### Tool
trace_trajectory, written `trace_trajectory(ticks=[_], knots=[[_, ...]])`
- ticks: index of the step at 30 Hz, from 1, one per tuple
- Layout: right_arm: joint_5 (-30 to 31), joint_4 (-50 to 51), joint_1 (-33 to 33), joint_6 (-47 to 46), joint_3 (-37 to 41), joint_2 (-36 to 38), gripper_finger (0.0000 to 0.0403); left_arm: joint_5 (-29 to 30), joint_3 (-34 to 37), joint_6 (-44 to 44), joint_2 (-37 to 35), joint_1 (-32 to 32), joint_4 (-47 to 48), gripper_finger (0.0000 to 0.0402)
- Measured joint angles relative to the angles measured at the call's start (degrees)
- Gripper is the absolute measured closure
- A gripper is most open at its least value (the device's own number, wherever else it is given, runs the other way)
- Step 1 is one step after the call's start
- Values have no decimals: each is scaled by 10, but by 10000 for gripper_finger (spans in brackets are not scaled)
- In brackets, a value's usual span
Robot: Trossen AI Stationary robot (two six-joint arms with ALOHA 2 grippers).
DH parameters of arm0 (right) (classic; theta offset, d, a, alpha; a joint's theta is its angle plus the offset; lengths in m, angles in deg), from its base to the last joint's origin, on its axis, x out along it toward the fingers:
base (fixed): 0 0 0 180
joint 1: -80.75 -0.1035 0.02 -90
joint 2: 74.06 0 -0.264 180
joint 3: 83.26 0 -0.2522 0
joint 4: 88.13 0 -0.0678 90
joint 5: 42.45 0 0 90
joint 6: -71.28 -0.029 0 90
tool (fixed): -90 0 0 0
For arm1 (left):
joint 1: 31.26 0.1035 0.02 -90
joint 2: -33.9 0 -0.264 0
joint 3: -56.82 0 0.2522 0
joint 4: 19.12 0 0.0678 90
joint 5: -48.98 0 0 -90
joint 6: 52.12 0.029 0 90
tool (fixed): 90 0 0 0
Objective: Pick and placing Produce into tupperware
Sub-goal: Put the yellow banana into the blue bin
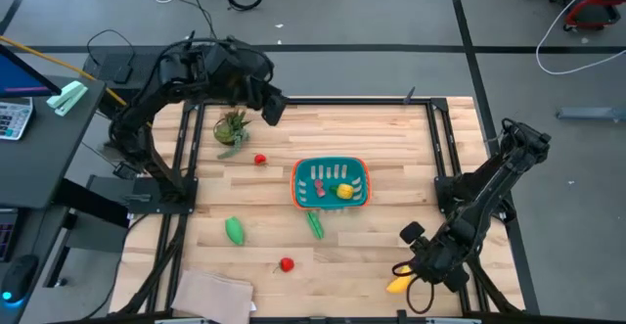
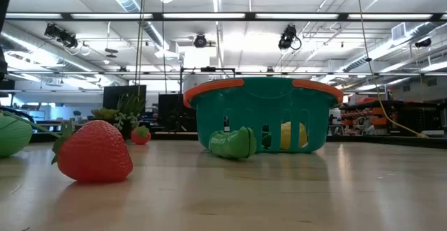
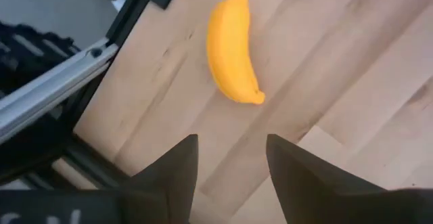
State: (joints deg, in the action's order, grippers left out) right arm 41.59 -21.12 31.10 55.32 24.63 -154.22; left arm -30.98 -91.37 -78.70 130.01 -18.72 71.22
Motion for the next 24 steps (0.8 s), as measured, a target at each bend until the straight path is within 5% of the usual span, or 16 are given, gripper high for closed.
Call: trace_trajectory(ticks=[12,24], knots=[[50,-102,-12,53,0,-71,146,0,0,2,24,-72,1,230],[55,-140,-24,44,0,-134,137,0,0,2,34,-115,1,230]])
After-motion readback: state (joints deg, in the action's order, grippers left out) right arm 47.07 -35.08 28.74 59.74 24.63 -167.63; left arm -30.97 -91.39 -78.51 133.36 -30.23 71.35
